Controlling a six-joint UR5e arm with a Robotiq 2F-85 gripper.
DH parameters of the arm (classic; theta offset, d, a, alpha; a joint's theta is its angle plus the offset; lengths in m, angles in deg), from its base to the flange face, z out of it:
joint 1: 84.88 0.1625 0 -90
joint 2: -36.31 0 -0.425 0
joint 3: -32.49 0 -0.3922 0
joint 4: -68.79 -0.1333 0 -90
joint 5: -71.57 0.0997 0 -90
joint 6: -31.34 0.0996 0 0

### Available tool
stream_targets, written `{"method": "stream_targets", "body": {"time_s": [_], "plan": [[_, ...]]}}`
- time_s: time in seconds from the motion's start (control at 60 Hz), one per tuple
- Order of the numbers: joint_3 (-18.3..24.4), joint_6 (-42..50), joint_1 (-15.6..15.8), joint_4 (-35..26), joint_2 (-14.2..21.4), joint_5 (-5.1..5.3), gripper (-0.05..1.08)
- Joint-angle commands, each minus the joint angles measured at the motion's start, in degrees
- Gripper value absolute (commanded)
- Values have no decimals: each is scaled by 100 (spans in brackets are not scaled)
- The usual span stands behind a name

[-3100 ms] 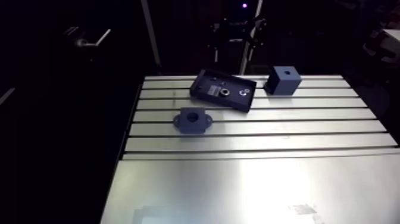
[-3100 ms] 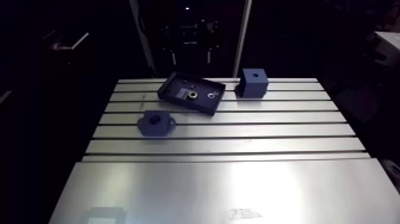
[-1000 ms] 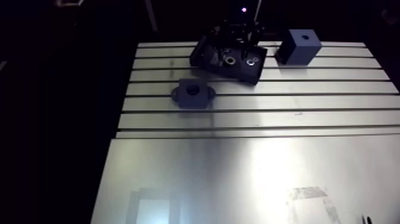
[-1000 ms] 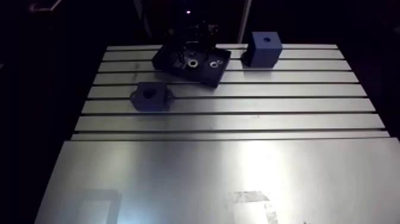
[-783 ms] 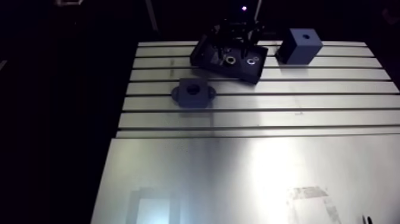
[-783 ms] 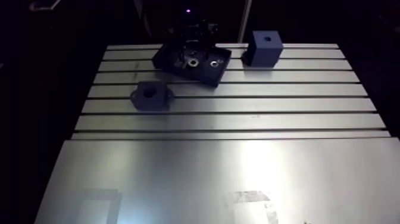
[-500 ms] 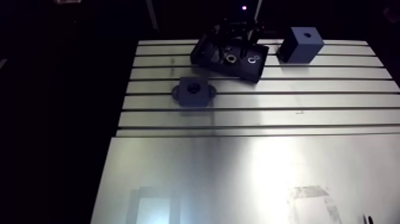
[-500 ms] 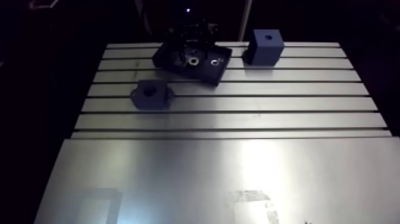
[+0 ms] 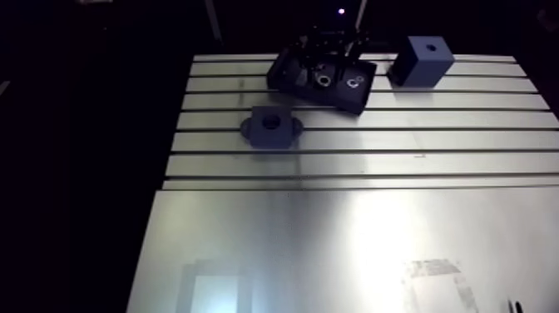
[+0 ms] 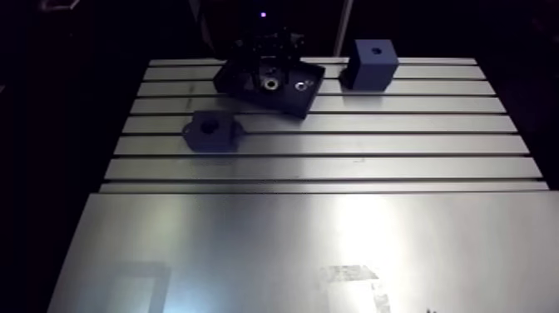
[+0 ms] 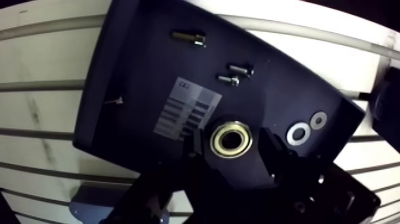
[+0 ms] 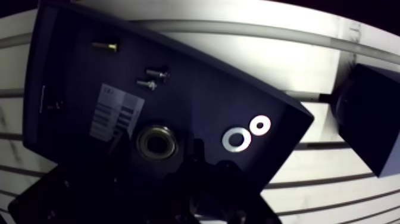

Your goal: Pick up the bearing and press it into the housing until flush.

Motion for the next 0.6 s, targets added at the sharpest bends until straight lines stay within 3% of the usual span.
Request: {"method": "stream_targets", "body": {"time_s": [0.017, 0.6], "plan": [[-4, 0, 10, -1, 4, 1, 46], [-4, 0, 11, -1, 3, 0, 52]]}}
